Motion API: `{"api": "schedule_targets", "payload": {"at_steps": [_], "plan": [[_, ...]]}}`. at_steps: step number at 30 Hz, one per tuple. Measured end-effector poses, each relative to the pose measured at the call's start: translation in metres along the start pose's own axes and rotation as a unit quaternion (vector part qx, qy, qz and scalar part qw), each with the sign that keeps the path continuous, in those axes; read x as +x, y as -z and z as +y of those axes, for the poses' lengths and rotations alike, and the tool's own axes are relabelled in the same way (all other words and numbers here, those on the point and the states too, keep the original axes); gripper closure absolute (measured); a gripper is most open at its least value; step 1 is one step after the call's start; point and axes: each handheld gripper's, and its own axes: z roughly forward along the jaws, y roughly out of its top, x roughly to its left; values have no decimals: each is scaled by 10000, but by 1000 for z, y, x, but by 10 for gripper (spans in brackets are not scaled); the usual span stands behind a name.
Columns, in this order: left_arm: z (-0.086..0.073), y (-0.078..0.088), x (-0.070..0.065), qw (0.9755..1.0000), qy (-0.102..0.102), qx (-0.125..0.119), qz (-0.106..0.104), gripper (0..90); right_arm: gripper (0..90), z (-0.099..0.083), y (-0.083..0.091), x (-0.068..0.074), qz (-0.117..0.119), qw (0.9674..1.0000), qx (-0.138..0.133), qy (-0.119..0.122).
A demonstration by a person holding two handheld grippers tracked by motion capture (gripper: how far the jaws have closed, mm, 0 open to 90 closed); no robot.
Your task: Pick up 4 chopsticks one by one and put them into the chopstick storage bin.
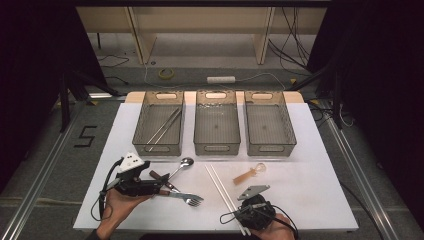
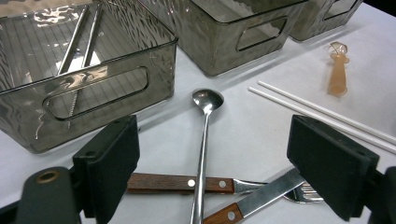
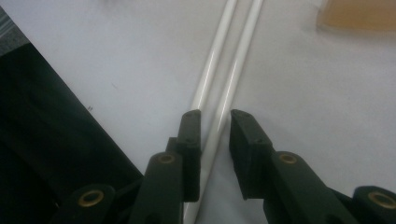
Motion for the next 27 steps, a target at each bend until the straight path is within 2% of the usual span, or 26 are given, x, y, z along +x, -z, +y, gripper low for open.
{"api": "schedule_targets", "payload": {"at_steps": [6, 7, 12, 19, 22, 27], "plan": [[0, 0, 0, 10000, -12, 1, -11, 166, 762, 0, -1, 1, -82, 9999, 23, 71], [0, 0, 0, 10000, -15, 3, -10, 166, 766, 0, -1, 2, -109, 9999, 3, 25], [0, 0, 0, 10000, -25, 11, -12, 166, 789, 1, -1, 3, -197, 9997, 40, 161], [0, 0, -1, 10000, -46, 29, -27, 166, 801, 1, -1, 2, -185, 9998, 40, 113], [0, 0, -1, 10000, -56, 29, -32, 166, 824, 2, -1, 1, -332, 9994, 46, 103], [0, 0, -1, 10000, -59, 35, -37, 166, 835, 2, -1, -2, -290, 9996, 64, -21]]}}
